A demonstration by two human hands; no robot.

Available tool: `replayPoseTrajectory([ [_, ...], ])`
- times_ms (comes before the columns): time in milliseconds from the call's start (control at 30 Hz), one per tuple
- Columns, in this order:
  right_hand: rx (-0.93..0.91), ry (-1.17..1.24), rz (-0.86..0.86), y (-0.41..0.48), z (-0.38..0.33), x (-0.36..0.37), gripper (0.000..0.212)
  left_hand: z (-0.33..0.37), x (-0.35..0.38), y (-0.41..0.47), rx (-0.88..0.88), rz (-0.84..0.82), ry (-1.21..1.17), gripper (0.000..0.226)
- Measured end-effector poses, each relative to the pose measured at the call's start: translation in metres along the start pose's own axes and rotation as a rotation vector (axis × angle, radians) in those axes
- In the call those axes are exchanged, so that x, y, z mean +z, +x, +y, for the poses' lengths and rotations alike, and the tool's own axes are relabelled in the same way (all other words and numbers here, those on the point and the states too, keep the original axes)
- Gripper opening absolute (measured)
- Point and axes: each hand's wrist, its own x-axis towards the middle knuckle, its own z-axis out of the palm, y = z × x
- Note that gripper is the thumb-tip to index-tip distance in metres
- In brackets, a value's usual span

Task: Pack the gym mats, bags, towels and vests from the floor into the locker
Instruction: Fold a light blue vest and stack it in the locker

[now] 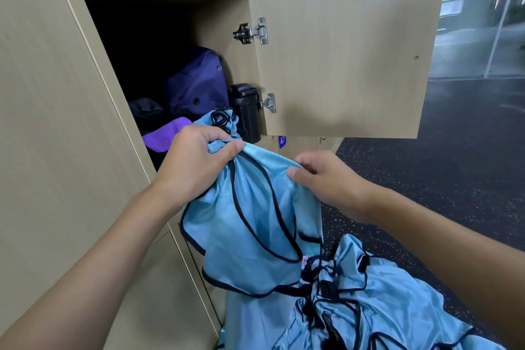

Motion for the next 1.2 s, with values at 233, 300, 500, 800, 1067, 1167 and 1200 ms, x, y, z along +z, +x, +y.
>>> replayPoseTrajectory([
  [233,-0.017,0.095,-0.067,0.001,-0.004,0.003,0.029,0.004,0.012,-0.004,0.019,-0.048,-0.065,0.02],
  [300,-0.011,0.193,-0.2,0.001,-0.007,0.007,0.049,0.009,0.02,-0.006,0.027,-0.086,-0.086,0.02],
  [500,-0.064,0.088,-0.081,-0.002,-0.007,0.019,0.006,0.016,0.029,-0.006,-0.035,-0.123,-0.273,0.035],
  [800,-0.092,0.213,-0.182,-0.007,-0.008,0.037,0.018,0.031,0.035,-0.008,-0.167,-0.097,-0.663,0.04],
  [1067,0.032,0.254,-0.043,-0.002,-0.006,0.024,0.028,0.013,0.014,-0.002,0.08,-0.196,-0.127,0.016],
  [1167,0.092,0.313,-0.02,0.002,-0.003,0.02,0.027,0.02,0.007,-0.004,-0.005,-0.311,-0.261,0.022],
  [1200,0.094,0.327,-0.016,0.002,-0.003,0.019,0.023,0.022,0.006,-0.005,-0.028,-0.338,-0.304,0.024],
])
